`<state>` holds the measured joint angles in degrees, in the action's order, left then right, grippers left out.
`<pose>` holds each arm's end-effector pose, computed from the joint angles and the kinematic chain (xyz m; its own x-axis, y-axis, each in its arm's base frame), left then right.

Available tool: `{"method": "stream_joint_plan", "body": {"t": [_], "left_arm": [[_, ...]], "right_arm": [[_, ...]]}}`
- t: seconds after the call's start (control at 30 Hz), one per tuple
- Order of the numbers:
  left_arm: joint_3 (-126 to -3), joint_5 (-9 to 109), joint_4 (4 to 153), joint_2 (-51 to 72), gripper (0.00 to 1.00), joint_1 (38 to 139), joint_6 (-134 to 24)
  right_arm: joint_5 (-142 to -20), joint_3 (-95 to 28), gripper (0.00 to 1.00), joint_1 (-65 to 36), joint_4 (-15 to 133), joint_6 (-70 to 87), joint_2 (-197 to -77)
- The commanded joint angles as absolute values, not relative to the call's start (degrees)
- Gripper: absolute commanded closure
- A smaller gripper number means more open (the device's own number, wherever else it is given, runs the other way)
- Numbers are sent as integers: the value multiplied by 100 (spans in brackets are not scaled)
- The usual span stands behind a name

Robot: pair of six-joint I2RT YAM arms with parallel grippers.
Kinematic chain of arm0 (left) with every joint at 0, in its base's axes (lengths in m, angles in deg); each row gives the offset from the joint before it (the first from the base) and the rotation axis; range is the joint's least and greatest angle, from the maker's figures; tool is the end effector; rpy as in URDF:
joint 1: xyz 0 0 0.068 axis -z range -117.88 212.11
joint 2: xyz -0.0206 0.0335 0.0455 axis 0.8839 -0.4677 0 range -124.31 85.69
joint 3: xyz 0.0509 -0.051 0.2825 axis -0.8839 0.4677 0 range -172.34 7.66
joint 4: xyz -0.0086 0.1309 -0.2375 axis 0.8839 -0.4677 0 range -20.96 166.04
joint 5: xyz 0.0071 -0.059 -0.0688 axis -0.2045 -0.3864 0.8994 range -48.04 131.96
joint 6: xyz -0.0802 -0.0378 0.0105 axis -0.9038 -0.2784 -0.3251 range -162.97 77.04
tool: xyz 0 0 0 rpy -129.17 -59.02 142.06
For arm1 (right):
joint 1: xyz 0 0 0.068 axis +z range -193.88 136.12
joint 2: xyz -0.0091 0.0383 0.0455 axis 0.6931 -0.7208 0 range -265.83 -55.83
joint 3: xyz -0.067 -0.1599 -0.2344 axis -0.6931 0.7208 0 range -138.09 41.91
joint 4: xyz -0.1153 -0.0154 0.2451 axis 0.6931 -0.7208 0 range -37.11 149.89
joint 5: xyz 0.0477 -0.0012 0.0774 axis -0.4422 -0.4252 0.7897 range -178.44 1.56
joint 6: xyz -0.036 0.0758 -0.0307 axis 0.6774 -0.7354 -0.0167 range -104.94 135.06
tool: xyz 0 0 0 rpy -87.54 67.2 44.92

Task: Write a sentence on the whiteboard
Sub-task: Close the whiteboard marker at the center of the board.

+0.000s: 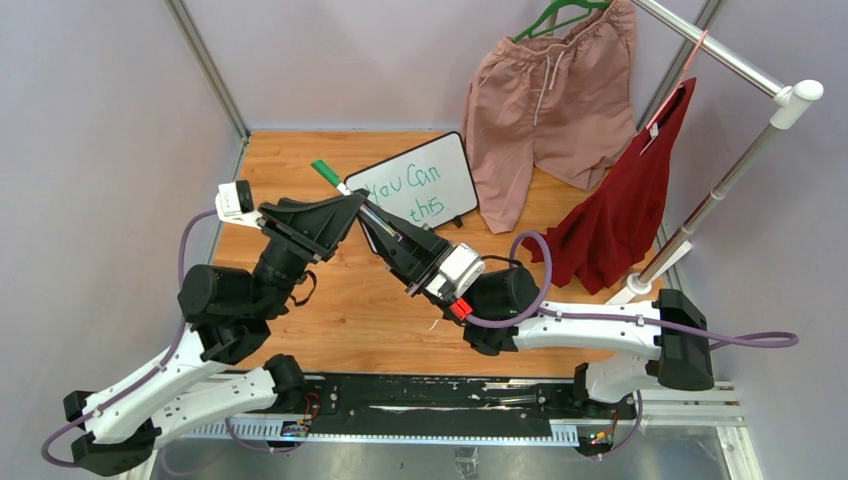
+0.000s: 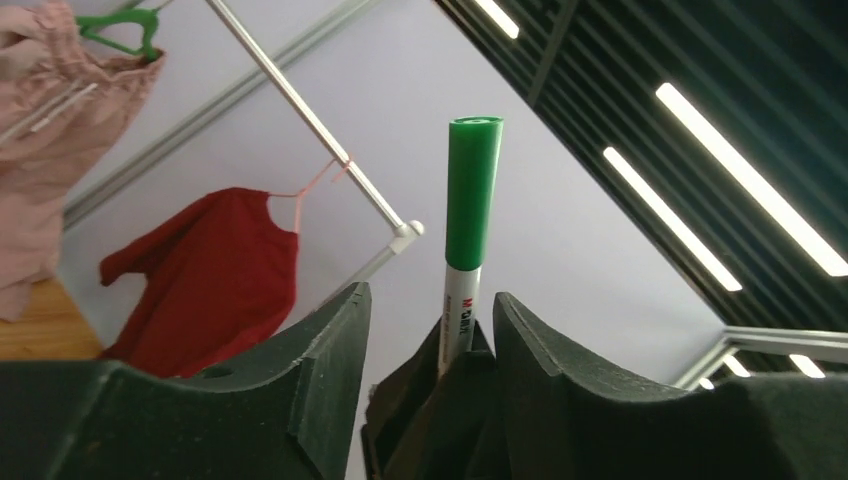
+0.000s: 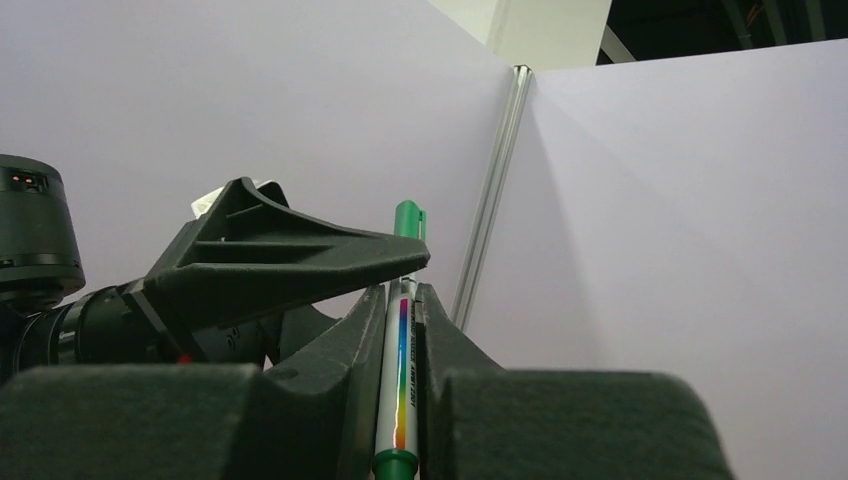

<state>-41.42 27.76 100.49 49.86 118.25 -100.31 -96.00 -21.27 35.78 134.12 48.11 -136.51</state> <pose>0.0969 -0.1094 0.4888 -0.4028 -0.8645 -0.3006 0.6629 -0.0490 -0.7471 0.0677 0.3126 0.5012 0.6507 0.5535 -0.5199 -0.7246 0.6573 -0.2072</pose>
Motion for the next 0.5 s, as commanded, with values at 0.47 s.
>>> {"method": "stream_joint_plan", "body": {"t": [0.47], "left_arm": [[-4428,2303,9247,5531,18,11872,-9076]], "right_arm": [[-9212,-1449,100,3663,12929,4206,-12598]]}}
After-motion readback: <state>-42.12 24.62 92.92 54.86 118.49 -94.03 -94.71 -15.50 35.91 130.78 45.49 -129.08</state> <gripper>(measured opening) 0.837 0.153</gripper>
